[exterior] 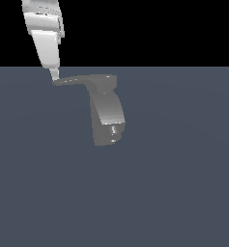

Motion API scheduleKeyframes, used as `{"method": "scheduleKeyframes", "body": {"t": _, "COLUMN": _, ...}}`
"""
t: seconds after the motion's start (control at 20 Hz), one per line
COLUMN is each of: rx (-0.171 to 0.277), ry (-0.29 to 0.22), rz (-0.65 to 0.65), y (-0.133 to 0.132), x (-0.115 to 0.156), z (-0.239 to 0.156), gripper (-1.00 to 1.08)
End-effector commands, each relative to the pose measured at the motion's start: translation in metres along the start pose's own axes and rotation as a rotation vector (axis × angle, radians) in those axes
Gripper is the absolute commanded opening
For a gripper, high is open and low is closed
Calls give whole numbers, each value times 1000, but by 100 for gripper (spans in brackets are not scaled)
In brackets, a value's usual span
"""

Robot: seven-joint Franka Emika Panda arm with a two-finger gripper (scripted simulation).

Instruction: Turn on the faucet by rotating a designated handle.

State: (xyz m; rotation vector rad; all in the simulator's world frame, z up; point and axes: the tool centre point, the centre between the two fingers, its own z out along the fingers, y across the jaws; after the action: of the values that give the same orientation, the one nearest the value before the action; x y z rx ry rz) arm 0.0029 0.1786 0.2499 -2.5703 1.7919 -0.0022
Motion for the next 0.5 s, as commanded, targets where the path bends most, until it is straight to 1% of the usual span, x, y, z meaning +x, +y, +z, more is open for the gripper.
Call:
{"method": "scheduleKeyframes", "body": {"t": 0.0, "rx": -5, "ry": 3, "rz": 13, "y": 10, "x": 8, "z": 1, "gripper": -100}}
{"method": "scheduleKeyframes", "body": {"t": 0.45, "rx": -6, "ry": 3, "rz": 13, "y": 37, "x": 6, "z": 1, "gripper": -100}}
